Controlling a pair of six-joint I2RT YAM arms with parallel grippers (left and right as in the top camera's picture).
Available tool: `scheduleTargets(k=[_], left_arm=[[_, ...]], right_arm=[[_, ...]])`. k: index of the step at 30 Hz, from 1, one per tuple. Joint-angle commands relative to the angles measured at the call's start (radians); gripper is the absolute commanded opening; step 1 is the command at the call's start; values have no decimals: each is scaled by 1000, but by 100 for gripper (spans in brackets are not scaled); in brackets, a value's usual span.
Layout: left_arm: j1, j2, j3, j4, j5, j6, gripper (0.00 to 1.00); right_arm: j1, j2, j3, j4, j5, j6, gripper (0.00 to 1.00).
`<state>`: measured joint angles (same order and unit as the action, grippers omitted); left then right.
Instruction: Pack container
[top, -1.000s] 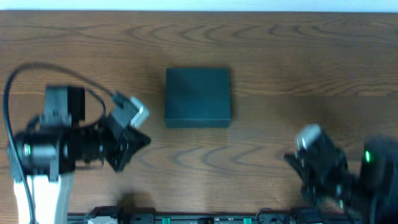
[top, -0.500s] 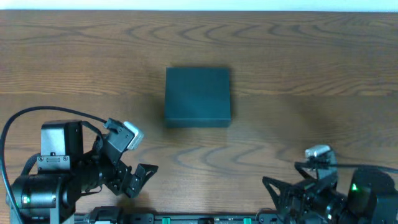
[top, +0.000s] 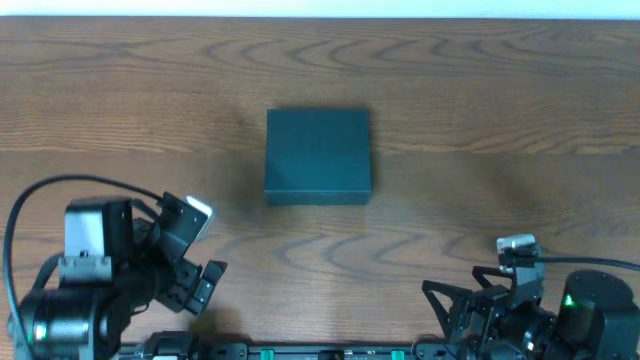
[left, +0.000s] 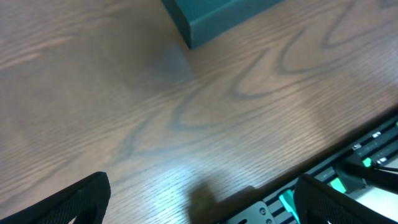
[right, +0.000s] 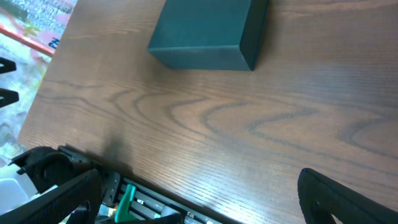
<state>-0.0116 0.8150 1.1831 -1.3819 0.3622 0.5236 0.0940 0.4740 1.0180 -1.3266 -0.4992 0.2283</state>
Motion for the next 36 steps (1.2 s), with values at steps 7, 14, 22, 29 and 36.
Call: scheduleTargets(k=[7,14,22,29,36], left_arm=[[16,-363,-372,427,83,-230,95],[46,-618,-834,818,83,-642,95],[46,-785,-1016,916,-20,-801,95],[47,-812,-1052,921,-56,-800,95],[47,-811,-1052,921,-58,-774,95]], right_arm=[[12,-3,-5,-2,-2,14,99],[12,-3,-5,-2,-2,14,99],[12,-3,-5,-2,-2,14,99],[12,-3,-5,-2,-2,14,99],[12,-3,-5,-2,-2,14,99]])
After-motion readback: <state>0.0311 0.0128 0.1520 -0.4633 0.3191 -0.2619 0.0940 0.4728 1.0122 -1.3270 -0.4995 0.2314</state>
